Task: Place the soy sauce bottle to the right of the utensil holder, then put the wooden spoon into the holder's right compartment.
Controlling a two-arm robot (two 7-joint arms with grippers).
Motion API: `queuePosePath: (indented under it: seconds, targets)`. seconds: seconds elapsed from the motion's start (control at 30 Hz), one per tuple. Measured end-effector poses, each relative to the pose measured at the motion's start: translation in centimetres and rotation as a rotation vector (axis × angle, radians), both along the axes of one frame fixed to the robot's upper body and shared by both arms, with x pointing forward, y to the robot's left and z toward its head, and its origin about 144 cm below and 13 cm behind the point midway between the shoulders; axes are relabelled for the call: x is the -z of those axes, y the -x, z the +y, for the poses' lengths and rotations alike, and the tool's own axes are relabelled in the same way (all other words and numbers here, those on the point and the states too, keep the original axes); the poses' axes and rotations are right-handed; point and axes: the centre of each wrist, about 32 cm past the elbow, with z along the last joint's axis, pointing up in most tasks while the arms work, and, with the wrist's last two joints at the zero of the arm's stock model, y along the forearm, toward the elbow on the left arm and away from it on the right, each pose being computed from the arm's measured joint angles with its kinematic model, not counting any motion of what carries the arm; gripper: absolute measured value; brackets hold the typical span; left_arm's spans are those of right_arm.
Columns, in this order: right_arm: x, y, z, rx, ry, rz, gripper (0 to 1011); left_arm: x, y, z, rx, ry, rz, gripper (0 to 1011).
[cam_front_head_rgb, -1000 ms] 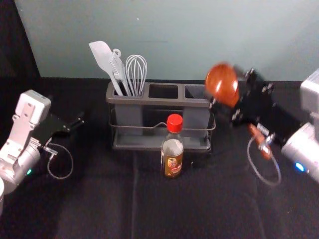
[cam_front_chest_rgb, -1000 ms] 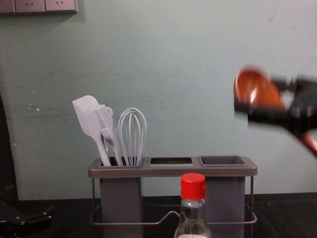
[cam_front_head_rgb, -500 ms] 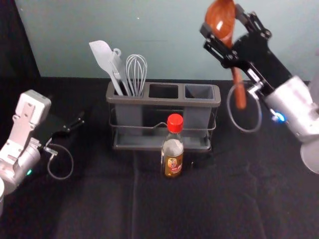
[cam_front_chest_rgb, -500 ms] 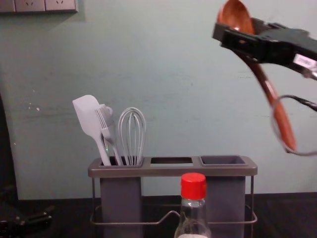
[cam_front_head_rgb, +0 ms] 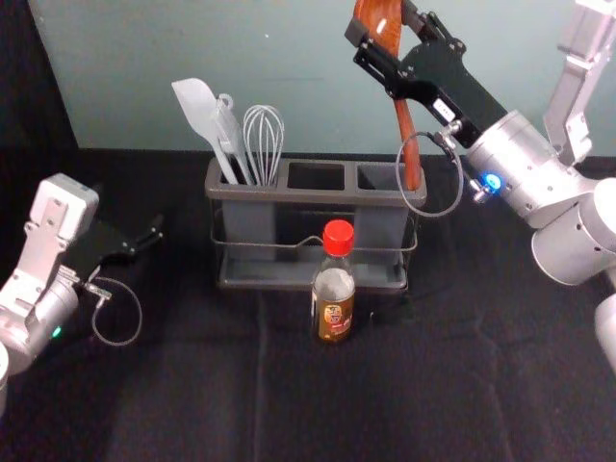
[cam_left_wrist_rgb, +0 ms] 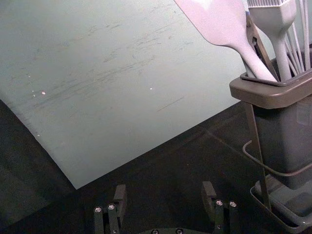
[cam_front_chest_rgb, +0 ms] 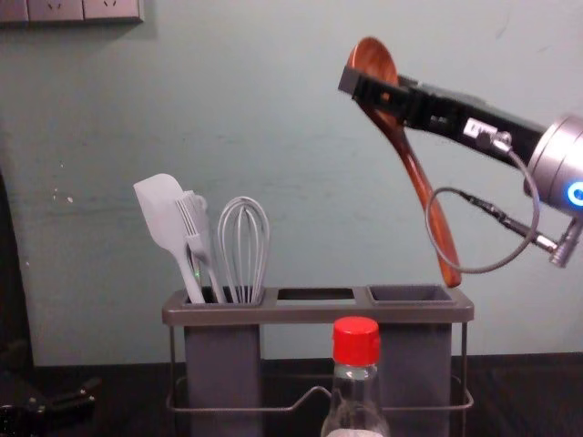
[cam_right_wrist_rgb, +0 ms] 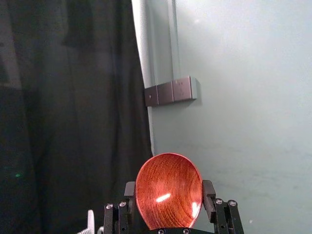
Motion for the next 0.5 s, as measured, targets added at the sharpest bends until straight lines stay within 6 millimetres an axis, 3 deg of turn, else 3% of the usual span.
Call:
queuePosePath:
  seconds: [0.5]
  targets:
    - [1.8, -3.2, 0.3, -0.057, -0.017, -0.001, 836, 0.0, 0.0, 0.0, 0.000, 0.000, 0.000, 1005]
